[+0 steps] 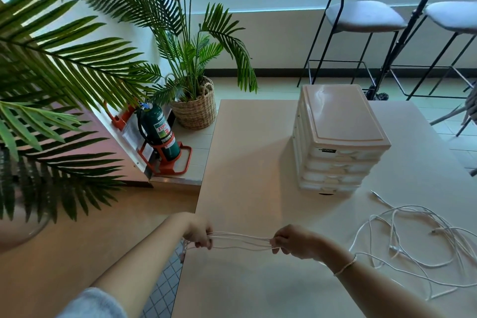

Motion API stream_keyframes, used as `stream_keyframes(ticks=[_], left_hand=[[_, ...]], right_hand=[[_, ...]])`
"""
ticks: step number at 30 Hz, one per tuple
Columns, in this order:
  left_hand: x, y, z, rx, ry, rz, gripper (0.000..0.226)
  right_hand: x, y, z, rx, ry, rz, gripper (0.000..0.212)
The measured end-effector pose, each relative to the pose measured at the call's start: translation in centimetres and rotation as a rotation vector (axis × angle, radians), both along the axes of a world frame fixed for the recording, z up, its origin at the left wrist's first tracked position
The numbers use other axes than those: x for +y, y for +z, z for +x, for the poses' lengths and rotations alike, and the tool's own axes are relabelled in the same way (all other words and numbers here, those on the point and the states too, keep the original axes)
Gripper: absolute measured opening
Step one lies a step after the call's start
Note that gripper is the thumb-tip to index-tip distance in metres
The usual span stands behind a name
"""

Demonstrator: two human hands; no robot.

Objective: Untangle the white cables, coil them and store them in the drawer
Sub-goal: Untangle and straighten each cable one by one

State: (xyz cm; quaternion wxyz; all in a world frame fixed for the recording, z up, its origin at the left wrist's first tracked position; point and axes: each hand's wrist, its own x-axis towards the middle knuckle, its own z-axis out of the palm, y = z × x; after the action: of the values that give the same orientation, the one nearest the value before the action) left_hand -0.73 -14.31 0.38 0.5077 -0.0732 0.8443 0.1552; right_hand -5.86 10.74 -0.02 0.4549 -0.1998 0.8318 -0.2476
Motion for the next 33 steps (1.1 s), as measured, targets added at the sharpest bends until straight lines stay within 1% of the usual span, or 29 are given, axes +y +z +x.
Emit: stream_keyframes(ticks=[2,5,9,11,12,14,15,16,17,19,21,22,23,26,27,28,31,33], left_hand=[[-1.3,0.1,0.2,0.011,-0.010,-0.065,0.024],[-3.4,-0.6,1.0,-0.004,0.035,-0.145,0.021],[-5.2,-1.8,2.1,0.144,0.088,-0.232,0.020],[-5.2,-2.2,2.3,0.141,0.089,-0.260,0.021],[-4.7,-2.2,2.4,0.126,0.067,-0.297,0.025],[-3.5,-1.7,2.0,0.120,-0.035,-0.435,0.043],[-2.5,-1.3,1.5,0.141,-0.099,-0.488,0.049],[-1.2,-0.7,0.8,0.188,-0.135,-0.485,0.053],[0.3,-0.1,-0.1,0.254,-0.110,-0.412,0.053],[3.9,0.7,-1.6,0.387,0.063,-0.128,0.047],[7.5,1.0,-2.1,0.401,0.140,0.156,0.033],[8.9,0.7,-1.9,0.385,0.141,0.243,0.031],[9.8,0.4,-1.6,0.375,0.143,0.287,0.035],[11.1,-1.2,-0.6,0.427,0.294,0.365,0.051],[11.2,-1.4,-0.5,0.461,0.286,0.351,0.053],[11.1,-1.5,-0.5,0.494,0.237,0.316,0.053],[11.0,-1.6,-0.7,0.569,0.100,0.243,0.043],[11.0,-1.9,-0.6,0.607,0.120,0.233,0.043]], right_hand=[[-0.1,0.0,0.0,0.012,0.020,0.005,0.034],[0.1,0.0,0.0,0.020,0.022,0.015,0.034],[0.3,0.1,0.0,0.037,0.025,0.022,0.035],[0.2,0.1,0.0,0.036,0.020,0.014,0.034],[0.2,0.1,0.1,0.032,0.018,0.009,0.034],[0.0,0.0,0.1,0.027,0.018,0.002,0.034],[0.0,-0.1,0.1,0.026,0.017,0.000,0.034],[-0.1,-0.2,0.0,0.028,0.016,-0.002,0.034],[-0.2,-0.2,0.0,0.029,0.015,-0.006,0.035],[-0.4,-0.4,-0.1,0.022,0.015,-0.009,0.034],[-0.6,-0.3,-0.1,0.013,0.000,-0.017,0.034],[-0.6,-0.2,-0.1,0.004,-0.013,-0.027,0.033],[-0.7,-0.2,-0.1,-0.010,-0.034,-0.043,0.033],[-0.4,-0.4,-0.3,-0.051,-0.092,-0.102,0.027],[-0.2,-0.4,-0.3,-0.066,-0.097,-0.116,0.026],[0.0,-0.4,-0.3,-0.098,-0.099,-0.125,0.024],[0.9,-0.2,-0.5,-0.204,-0.101,-0.152,0.020],[1.7,0.2,-1.1,-0.209,-0.117,-0.133,0.022]])
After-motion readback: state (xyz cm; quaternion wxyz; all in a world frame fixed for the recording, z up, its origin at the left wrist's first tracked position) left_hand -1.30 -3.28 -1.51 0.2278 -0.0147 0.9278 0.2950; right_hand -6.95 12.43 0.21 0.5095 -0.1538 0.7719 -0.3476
